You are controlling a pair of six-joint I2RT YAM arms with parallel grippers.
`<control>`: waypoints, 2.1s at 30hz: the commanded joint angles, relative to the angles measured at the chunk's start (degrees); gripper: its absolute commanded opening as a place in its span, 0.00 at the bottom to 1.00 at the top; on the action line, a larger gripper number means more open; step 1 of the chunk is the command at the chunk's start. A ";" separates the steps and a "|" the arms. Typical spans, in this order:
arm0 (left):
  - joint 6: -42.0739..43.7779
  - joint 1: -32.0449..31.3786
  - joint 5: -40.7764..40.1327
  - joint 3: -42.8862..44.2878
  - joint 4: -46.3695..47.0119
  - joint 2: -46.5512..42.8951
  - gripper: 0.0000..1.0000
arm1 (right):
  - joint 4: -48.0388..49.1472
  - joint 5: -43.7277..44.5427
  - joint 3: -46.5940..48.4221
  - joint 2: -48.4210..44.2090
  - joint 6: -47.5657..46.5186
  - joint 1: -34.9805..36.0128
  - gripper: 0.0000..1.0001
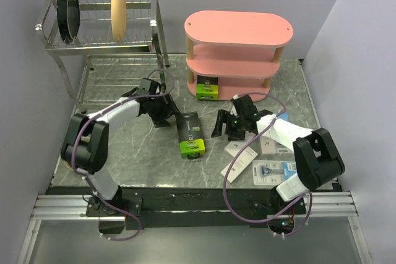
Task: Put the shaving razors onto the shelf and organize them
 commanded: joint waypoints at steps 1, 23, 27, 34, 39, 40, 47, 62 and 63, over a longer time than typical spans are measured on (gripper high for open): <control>4.73 0.06 0.62 -3.16 2.22 -5.48 0.76 | -6.78 4.53 -2.89 -3.20 -0.69 -5.15 0.88; 0.18 -3.91 2.56 -19.86 14.35 -7.52 0.46 | 13.69 -17.79 1.50 3.92 2.64 1.24 0.89; -2.12 0.40 3.87 -26.18 14.09 -7.86 0.15 | 15.97 -18.23 1.15 4.10 5.09 1.33 0.90; -2.47 3.48 3.43 -33.40 17.94 -10.06 0.04 | 16.33 -18.23 2.29 4.53 5.71 2.56 0.90; -2.39 3.49 3.61 -35.25 19.88 -11.46 0.03 | 18.34 -20.33 2.37 5.50 7.64 3.00 0.93; -2.56 3.49 3.35 -35.07 19.62 -11.73 0.03 | 18.26 -20.51 2.98 5.68 7.91 3.17 0.93; -2.12 3.31 3.44 -34.10 20.24 -12.97 0.04 | 15.38 -18.67 9.31 9.97 6.86 8.27 0.96; -2.38 3.40 2.12 -34.81 18.65 -9.36 0.04 | 13.25 -20.42 6.86 12.19 9.58 8.98 0.96; -2.56 3.40 1.94 -34.98 18.13 -9.19 0.04 | 12.90 -20.51 6.51 12.01 9.41 8.89 0.96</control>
